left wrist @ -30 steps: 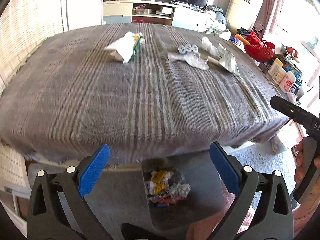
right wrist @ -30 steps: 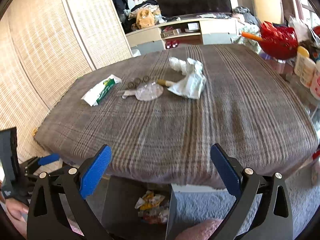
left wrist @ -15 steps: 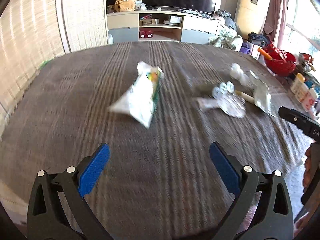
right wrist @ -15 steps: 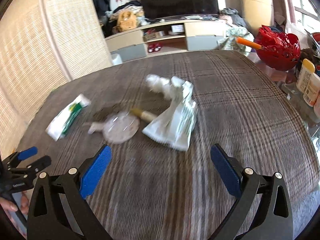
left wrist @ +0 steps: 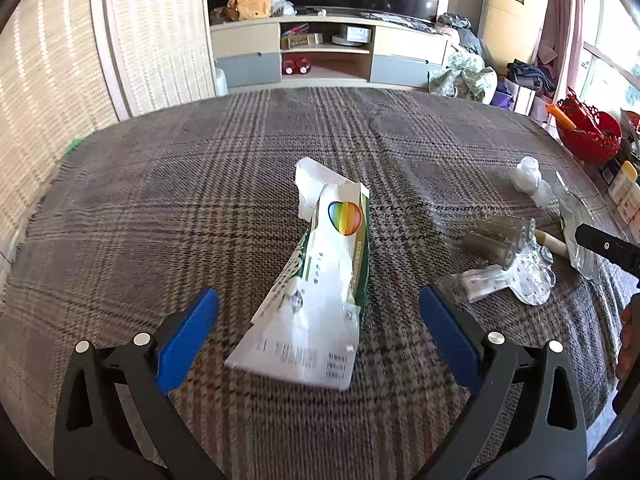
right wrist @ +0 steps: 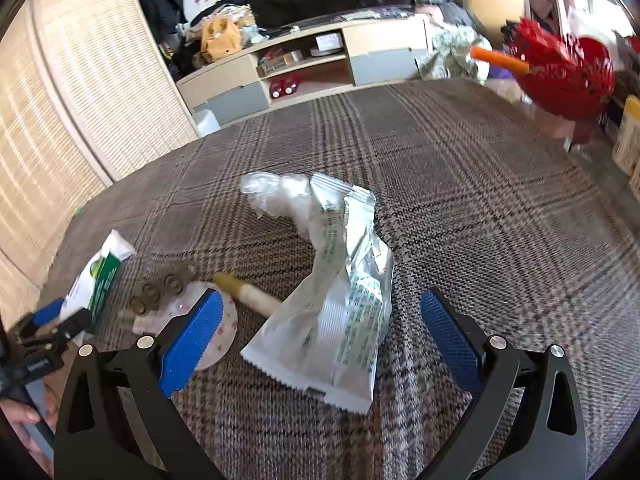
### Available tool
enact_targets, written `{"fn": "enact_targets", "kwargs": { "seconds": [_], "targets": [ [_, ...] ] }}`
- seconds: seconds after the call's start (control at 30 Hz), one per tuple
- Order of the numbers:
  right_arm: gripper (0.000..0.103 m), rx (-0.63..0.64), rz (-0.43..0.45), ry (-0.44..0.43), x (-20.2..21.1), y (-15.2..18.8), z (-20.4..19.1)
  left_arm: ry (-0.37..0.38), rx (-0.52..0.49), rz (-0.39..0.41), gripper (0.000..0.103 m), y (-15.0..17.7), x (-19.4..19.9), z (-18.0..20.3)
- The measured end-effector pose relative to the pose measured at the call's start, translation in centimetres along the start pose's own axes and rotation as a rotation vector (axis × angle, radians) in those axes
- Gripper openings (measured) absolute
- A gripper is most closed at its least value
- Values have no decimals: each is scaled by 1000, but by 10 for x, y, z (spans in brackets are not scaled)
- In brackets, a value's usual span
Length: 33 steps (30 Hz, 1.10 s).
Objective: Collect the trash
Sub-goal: 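Grasp the white-green packet with the left tool while the right tool grasps the silver wrapper, then carry the packet and wrapper down into the grey bin and open both tools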
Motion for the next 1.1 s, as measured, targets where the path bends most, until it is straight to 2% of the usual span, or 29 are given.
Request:
{"fn": "enact_targets", "kwargs": {
  "seconds": [0.17,0.23,0.27,0.33,0.4,0.43,0.5,0.57,0.77,1.1],
  "targets": [
    [99,-5,-7,9,-7,-5,-2,13,-3,-16,95,-2,-13,-3],
    [95,-1,-13,10,-10,-6,-5,23,-2,-18,94,-3,-16,-4],
    [89,1,-20,10,-12,-6,-5,32,-1,-21,93,-4,-18,-4],
    [85,-1,-20,19,-13,-6,-1,48,-3,-27,88,-4,-21,-5],
    [76,0,-17,32,-13,-6,-2,66,-4,-37,78,-4,-23,-4],
    [73,-1,-19,25,-14,-8,-3,65,-9,-39,77,-4,-24,-4],
    [53,4,-27,18,-13,-6,-5,47,-32,-33,63,-2,-22,-2],
    [45,25,-33,3,-12,-2,-8,42,-45,-31,52,0,-20,0],
    [25,78,-16,-11,2,6,-19,60,-81,-31,50,8,-10,6],
    [24,154,58,-34,56,20,-40,56,-65,40,49,20,44,11]
  ]
}}
Point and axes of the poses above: each gripper's, at about its wrist camera, not at the fingertips, and x roughly against the way its jaws point, z to its right, y to its underside, the point moved 1 cm from there along -x, roughly the way its jaws point, and after that the axes turned 3 degrees about y, right-handed, at the moved point
